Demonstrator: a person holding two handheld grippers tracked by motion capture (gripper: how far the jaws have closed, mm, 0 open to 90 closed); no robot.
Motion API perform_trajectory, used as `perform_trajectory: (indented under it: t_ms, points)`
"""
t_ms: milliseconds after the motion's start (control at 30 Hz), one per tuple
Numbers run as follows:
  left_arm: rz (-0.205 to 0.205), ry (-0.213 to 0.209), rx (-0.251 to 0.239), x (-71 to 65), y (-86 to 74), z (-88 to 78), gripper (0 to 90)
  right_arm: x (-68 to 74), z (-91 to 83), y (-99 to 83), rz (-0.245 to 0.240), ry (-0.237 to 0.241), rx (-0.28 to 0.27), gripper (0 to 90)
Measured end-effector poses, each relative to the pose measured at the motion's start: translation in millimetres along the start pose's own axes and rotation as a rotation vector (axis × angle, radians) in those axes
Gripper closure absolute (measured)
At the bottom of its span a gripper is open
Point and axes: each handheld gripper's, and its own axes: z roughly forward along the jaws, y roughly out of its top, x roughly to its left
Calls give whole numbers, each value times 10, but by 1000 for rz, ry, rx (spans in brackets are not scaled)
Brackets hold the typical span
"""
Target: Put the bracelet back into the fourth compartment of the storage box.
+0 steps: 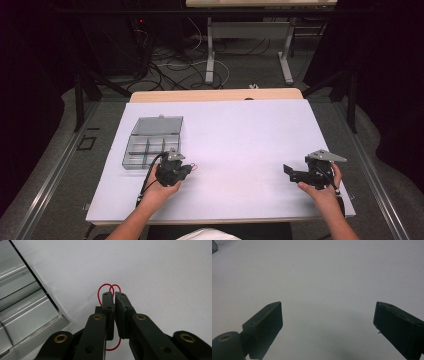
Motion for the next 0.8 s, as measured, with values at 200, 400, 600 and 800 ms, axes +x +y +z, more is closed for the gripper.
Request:
perform_trajectory:
  t_ms: [200,400,600,800]
  points:
    - [-11,3,-12,31,4,-38,872,-1,1,0,1,0,1,85]
    - [-22,3,-27,64,11,-90,872,-2,1,-2,-5,1,4,85]
    - [-43,7,-44,102,17,-142,873,-5,9,-4,0,-14,1,85]
    - [-54,15,-62,169,27,-208,873,-10,8,3,4,-19,-8,85]
